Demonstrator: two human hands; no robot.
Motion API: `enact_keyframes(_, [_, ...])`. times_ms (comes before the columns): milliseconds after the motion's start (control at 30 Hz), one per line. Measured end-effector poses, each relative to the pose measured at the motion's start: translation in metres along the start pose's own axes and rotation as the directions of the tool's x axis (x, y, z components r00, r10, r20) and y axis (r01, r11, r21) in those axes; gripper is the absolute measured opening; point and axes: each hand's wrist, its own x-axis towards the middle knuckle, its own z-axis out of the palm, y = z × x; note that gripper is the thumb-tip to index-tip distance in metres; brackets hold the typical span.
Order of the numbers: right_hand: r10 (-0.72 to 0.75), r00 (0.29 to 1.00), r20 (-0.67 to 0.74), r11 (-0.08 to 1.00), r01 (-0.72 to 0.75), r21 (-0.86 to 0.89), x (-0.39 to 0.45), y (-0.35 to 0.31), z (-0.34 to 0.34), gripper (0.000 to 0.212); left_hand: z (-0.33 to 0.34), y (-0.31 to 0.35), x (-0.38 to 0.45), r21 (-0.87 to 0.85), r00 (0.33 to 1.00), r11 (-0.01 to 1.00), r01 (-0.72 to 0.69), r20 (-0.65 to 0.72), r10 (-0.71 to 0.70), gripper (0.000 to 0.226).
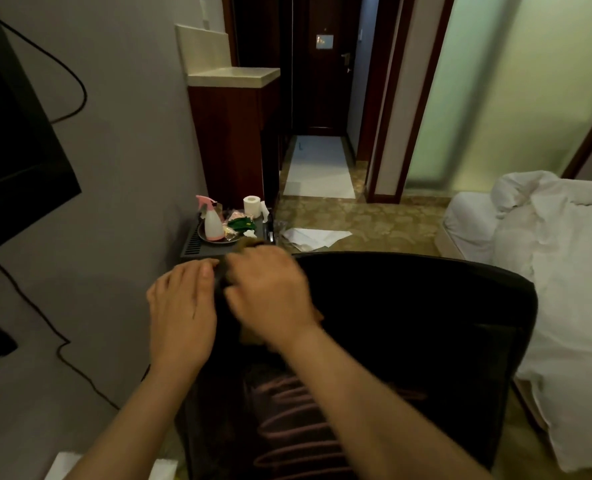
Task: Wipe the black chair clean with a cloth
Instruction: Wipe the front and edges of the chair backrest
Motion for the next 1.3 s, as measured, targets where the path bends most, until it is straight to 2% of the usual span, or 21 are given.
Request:
enact_keyframes(67, [0.134, 0.988, -0.079, 0.99, -0.137, -0.035, -0.016, 0.048, -0.036, 0.033, -0.001, 0.004, 0.0, -0.037, 1.0, 0.999, -0.016, 0.011, 0.016, 0.072])
enact_keyframes(167, [0.433, 0.881, -0.19, 0.882, -0.458, -0.114, -0.047, 0.114, -0.09, 0.042, 0.001, 0.011, 0.0, -0.108, 1.0, 0.994, -0.027, 0.012, 0.029, 0.073])
enact_keyframes(233, [0.557, 0.792, -0.248, 0.808, -0.587, -0.059, -0.052, 0.12, -0.094, 0.045, 0.003, 0.013, 0.002, -0.146, 1.0, 0.989, -0.017, 0.021, 0.02, 0.076])
enact_keyframes(267, [0.582, 0.772, -0.256, 0.795, -0.606, -0.021, -0.048, 0.11, -0.086, 0.045, 0.003, 0.012, 0.003, -0.173, 0.999, 0.985, 0.008, 0.035, -0.001, 0.078])
enact_keyframes(300, [0.567, 0.789, -0.237, 0.812, -0.583, 0.002, -0.04, 0.094, -0.074, 0.045, 0.003, 0.011, 0.005, -0.217, 0.998, 0.975, 0.042, 0.058, -0.031, 0.079])
enact_keyframes(333, [0.509, 0.839, -0.192, 0.856, -0.517, 0.009, -0.031, 0.073, -0.058, 0.043, 0.003, 0.006, 0.007, -0.28, 0.995, 0.956, 0.081, 0.084, -0.06, 0.077])
enact_keyframes(400, [0.313, 0.946, -0.077, 0.95, -0.312, 0.028, -0.012, 0.028, -0.021, 0.042, -0.001, -0.001, 0.011, -0.423, 0.982, 0.891, 0.164, 0.16, -0.105, 0.062])
enact_keyframes(467, [0.117, 0.993, 0.027, 0.992, -0.118, 0.041, 0.001, -0.015, 0.009, 0.045, -0.014, -0.004, 0.013, -0.574, 0.967, 0.783, 0.24, 0.211, -0.142, 0.048])
enact_keyframes(500, [0.036, 0.996, 0.085, 0.999, -0.04, 0.036, 0.004, -0.031, 0.018, 0.047, -0.019, -0.008, 0.012, -0.639, 0.966, 0.725, 0.256, 0.203, -0.162, 0.05])
enact_keyframes(567, [-0.109, 0.977, 0.181, 0.994, 0.105, 0.035, 0.002, -0.046, 0.025, 0.048, -0.031, -0.019, 0.009, -0.716, 0.949, 0.632, 0.297, 0.145, -0.281, 0.055])
enact_keyframes(633, [-0.265, 0.932, 0.246, 0.963, 0.268, 0.025, -0.014, -0.046, 0.024, 0.046, -0.034, -0.041, -0.001, -0.723, 0.887, 0.563, 0.4, 0.151, -0.436, 0.051])
enact_keyframes(733, [-0.522, 0.766, 0.374, 0.831, 0.556, 0.022, -0.052, -0.026, 0.016, 0.049, -0.028, -0.074, -0.026, -0.664, 0.765, 0.421, 0.617, 0.383, -0.518, 0.062])
enact_keyframes(767, [-0.533, 0.763, 0.366, 0.823, 0.568, 0.015, -0.064, -0.015, 0.011, 0.052, -0.028, -0.08, -0.034, -0.649, 0.738, 0.384, 0.657, 0.446, -0.507, 0.065])
enact_keyframes(800, [-0.479, 0.819, 0.315, 0.864, 0.503, 0.006, -0.071, -0.001, 0.003, 0.054, -0.029, -0.082, -0.041, -0.641, 0.723, 0.362, 0.676, 0.482, -0.495, 0.066])
enact_keyframes(867, [-0.197, 0.964, 0.179, 0.98, 0.201, -0.002, -0.071, 0.019, -0.014, 0.06, -0.029, -0.085, -0.047, -0.624, 0.713, 0.363, 0.692, 0.512, -0.479, 0.065])
enact_keyframes(933, [0.075, 0.994, 0.082, 0.997, -0.074, -0.01, -0.06, 0.009, -0.013, 0.06, -0.025, -0.084, -0.051, -0.609, 0.726, 0.403, 0.683, 0.507, -0.465, 0.061])
enact_keyframes(967, [0.108, 0.992, 0.07, 0.994, -0.107, -0.013, -0.053, -0.005, -0.001, 0.06, -0.023, -0.083, -0.052, -0.612, 0.737, 0.418, 0.671, 0.493, -0.461, 0.06])
enact_keyframes(1033, [0.036, 0.993, 0.113, 0.999, -0.034, -0.022, -0.04, -0.043, 0.03, 0.061, -0.017, -0.083, -0.051, -0.637, 0.754, 0.415, 0.649, 0.466, -0.463, 0.06])
enact_keyframes(1100, [-0.128, 0.97, 0.209, 0.989, 0.139, -0.04, -0.032, -0.072, 0.053, 0.057, -0.015, -0.085, -0.049, -0.646, 0.754, 0.41, 0.644, 0.442, -0.486, 0.061])
enact_keyframes(1200, [-0.366, 0.85, 0.378, 0.903, 0.422, -0.076, -0.045, -0.083, 0.061, 0.046, -0.018, -0.09, -0.047, -0.67, 0.705, 0.301, 0.679, 0.479, -0.524, 0.07])
enact_keyframes(1300, [-0.385, 0.775, 0.502, 0.87, 0.486, -0.084, -0.071, -0.08, 0.054, 0.051, -0.021, -0.092, -0.054, -0.649, 0.669, 0.243, 0.721, 0.558, -0.492, 0.074])
